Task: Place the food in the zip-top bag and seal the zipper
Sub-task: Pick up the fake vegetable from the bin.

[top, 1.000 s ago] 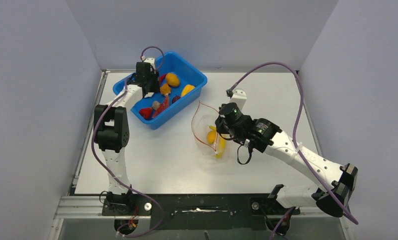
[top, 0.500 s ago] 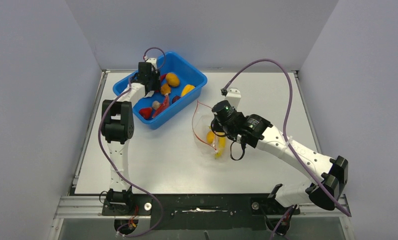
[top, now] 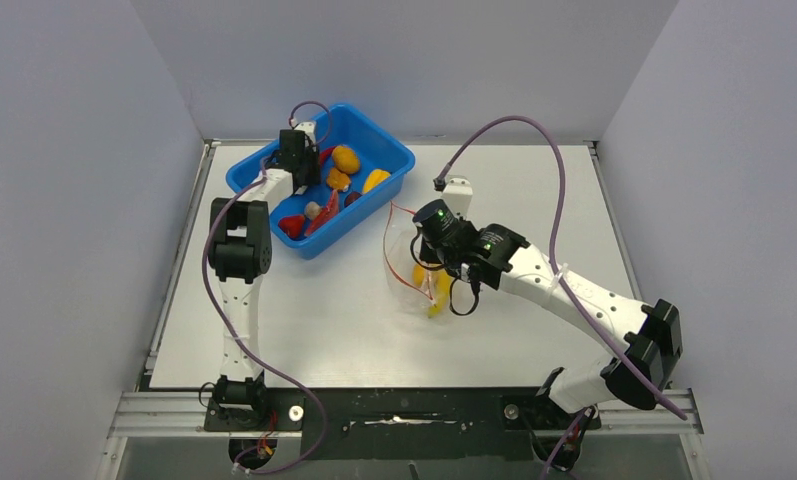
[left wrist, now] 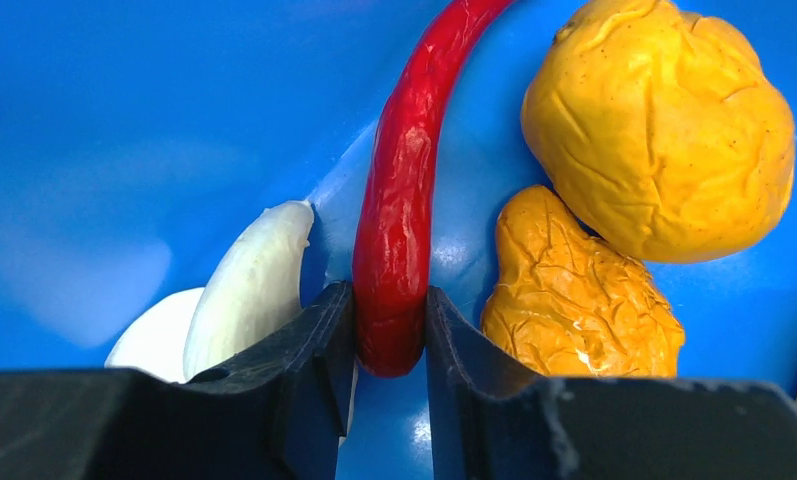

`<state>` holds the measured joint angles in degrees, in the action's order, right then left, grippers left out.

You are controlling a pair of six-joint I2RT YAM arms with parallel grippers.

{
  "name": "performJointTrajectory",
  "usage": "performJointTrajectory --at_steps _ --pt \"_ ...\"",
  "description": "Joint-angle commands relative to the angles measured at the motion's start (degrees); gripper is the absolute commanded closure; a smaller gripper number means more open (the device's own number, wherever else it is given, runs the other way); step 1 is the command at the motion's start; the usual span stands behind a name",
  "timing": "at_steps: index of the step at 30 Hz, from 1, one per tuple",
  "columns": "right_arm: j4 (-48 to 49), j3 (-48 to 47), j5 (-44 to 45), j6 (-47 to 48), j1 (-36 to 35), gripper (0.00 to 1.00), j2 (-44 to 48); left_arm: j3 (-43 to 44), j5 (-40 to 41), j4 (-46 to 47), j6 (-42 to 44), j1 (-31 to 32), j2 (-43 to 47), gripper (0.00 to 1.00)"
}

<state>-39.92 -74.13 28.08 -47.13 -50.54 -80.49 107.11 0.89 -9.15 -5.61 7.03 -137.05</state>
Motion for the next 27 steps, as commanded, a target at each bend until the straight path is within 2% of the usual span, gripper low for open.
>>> performJointTrajectory --at_steps 1,9,20,27 --pt "1.9 -3.5 2.4 0.0 0.4 1.00 -0.6 0.9 -1.1 4.1 -1.4 -0.3 1.1 0.77" --pt "4.8 -0.6 1.9 -0.9 0.3 1.00 1.7 -4.0 -2.7 3.7 -6.5 -0.3 8.9 0.78" --pt "7.6 1.2 -1.1 1.2 1.5 1.00 2.9 -18.2 -3.4 4.0 -9.6 -0.2 22.3 0.79" --pt "9.6 4.0 -1.6 0.6 1.8 1.00 5.4 -24.2 -2.6 2.2 -9.8 -0.3 30.4 0.80"
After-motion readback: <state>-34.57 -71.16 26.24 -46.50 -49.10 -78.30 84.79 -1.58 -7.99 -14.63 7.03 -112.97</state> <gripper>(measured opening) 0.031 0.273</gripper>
